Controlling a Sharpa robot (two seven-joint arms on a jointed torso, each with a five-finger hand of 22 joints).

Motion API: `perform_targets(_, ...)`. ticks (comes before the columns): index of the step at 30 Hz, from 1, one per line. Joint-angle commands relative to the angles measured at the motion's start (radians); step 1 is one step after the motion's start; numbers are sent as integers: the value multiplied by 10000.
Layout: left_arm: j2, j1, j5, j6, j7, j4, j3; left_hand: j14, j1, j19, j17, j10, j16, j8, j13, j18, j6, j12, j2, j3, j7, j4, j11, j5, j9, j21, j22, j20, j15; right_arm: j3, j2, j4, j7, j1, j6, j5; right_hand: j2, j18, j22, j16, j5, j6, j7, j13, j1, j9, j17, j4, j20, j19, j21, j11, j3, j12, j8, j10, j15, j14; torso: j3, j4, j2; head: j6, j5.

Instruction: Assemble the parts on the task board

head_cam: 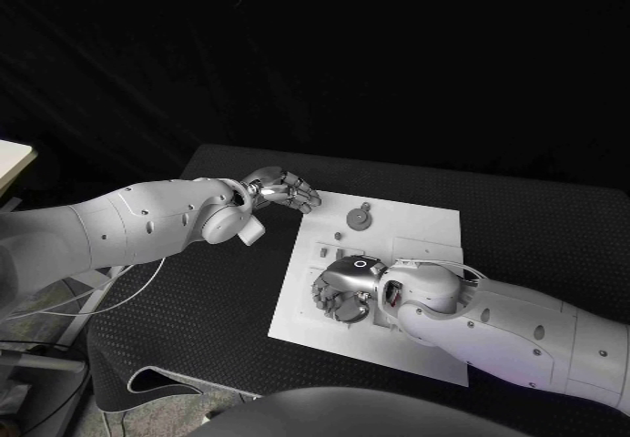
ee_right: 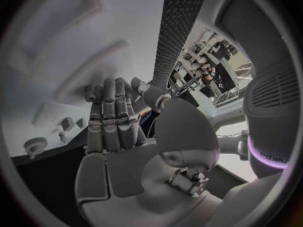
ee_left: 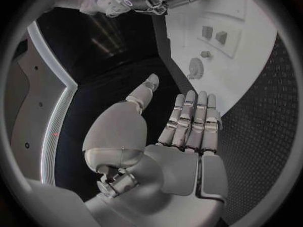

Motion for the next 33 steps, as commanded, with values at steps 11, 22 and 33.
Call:
perform_targets(11, 34, 9, -9, 133, 76, -5, 5, -46, -88, -65, 12, -13, -55, 67, -16, -4, -70, 29, 35, 13, 285, 12, 19, -49, 8, 70, -12, -1, 30, -17, -78, -87, -394, -9, -121, -32, -138, -201, 262, -14, -10, -82, 20, -54, -38, -23, 40, 16, 9, -42, 54, 111, -73, -59, -74, -156, -17, -19, 6, 1, 1, 7, -11)
perform_targets(22, 10, 9, -9, 115, 71, 1, 5, -46, -88, -65, 13, -14, -56, 68, -18, -3, -71, 29, 35, 14, 285, 10, 19, -49, 7, 70, -15, -1, 30, -17, -103, -110, -433, -9, -15, -36, -32, -181, 262, 51, -10, 97, -73, -19, -76, 13, 96, 23, -2, 18, 136, 52, -70, 1, 27, -23, -55, 38, 0, 0, 0, -1, -33)
perform_targets(33, -9, 9, -9, 119, 63, 7, 4, -47, -91, -66, 15, -15, -58, 70, -20, -4, -71, 29, 34, 13, 285, 10, 20, -49, 8, 71, -18, 0, 30, -17, -90, -113, -629, -9, -209, -130, 207, -126, 262, 202, -9, 475, -250, 105, -228, 119, 207, 84, -28, 186, 321, -137, -39, 193, 229, 388, -162, 225, -2, 6, 1, 0, -41)
